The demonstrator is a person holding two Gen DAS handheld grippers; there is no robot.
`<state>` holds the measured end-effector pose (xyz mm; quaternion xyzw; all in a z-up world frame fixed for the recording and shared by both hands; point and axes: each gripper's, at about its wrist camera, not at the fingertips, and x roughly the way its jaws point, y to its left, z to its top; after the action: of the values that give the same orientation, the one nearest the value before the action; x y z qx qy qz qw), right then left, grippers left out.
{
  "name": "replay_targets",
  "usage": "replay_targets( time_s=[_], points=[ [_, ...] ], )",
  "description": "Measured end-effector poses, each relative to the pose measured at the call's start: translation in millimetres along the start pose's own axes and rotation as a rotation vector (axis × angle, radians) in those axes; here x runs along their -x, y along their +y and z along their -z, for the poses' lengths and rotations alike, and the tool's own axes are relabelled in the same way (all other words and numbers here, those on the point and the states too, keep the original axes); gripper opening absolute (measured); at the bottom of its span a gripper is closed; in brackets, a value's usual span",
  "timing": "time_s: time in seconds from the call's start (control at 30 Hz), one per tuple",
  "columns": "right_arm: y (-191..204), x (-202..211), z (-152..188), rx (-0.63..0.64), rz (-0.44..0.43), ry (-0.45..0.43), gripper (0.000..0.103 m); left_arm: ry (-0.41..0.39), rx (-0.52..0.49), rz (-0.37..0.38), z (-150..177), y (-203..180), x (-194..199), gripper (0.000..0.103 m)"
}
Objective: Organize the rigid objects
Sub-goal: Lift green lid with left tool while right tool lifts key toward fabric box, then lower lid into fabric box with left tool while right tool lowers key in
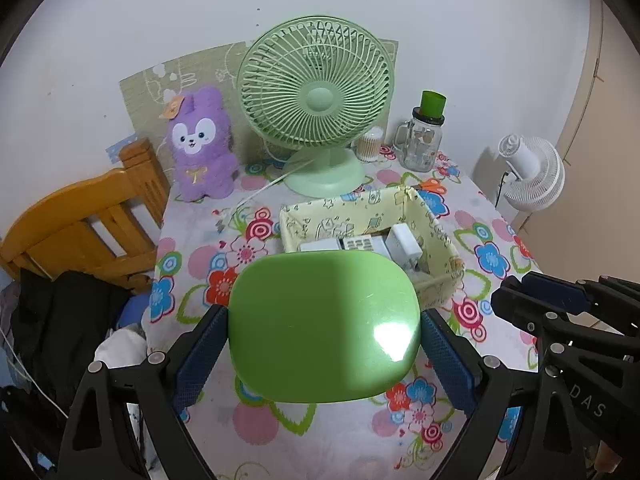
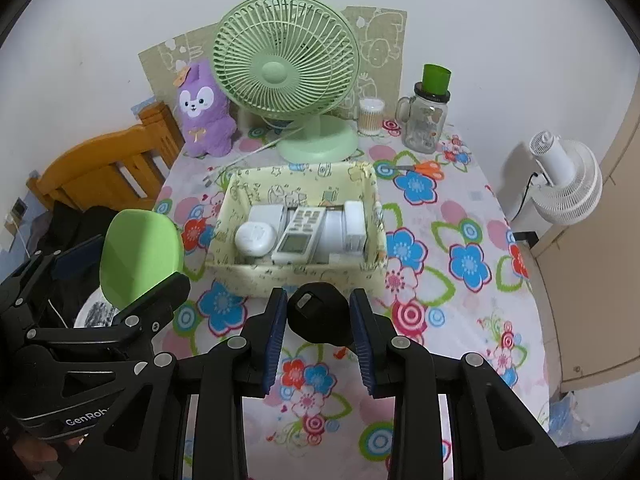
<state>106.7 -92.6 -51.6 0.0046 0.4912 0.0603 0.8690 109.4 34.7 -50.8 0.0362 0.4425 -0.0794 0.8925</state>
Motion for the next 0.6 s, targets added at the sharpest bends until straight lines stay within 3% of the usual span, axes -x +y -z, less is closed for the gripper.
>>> replay_targets(
  time_s=[0.6],
  points=[
    [-28.3,-53.8,-54.0,0.007,-0.040,0.035,0.035,0.078,-0.004,-0.030,-40.3,-5.2,-69.3,0.095]
  ],
)
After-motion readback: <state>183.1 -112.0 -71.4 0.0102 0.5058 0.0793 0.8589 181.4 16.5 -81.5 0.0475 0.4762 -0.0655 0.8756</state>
